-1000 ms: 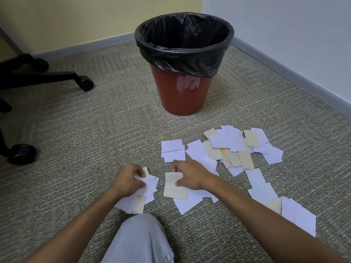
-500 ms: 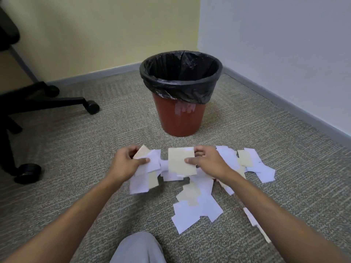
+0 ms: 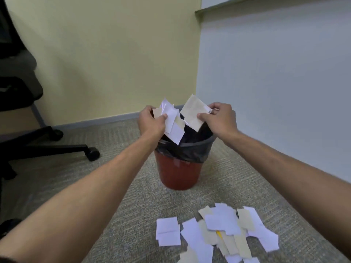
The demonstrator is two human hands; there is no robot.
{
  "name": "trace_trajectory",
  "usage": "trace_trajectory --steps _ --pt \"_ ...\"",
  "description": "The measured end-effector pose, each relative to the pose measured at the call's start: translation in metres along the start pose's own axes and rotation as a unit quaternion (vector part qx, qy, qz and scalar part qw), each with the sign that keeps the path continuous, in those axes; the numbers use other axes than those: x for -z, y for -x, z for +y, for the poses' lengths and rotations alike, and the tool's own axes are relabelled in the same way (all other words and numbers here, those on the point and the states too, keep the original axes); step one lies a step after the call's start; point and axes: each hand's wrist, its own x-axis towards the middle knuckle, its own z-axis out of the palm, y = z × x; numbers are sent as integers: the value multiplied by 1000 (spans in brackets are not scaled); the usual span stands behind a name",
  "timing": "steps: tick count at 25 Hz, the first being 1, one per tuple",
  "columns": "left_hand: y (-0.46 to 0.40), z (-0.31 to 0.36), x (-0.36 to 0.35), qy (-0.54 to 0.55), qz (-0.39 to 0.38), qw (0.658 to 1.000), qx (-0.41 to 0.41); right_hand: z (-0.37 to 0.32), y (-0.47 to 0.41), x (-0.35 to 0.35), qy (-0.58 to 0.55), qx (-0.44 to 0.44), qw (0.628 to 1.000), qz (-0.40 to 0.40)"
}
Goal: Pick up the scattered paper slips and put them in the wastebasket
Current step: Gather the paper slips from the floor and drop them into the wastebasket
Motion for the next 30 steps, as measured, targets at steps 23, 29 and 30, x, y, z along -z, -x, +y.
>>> trace_trajectory --steps 23,29,30 --pt "258 -220 55 -467 -360 803 90 216 238 4 330 -44 894 -300" --pt "270 -225 48 -555 -414 720 49 237 302 -9 403 -83 860 -301" --pt "273 -225 46 -557 -421 714 46 240 305 -11 385 -95 870 -291"
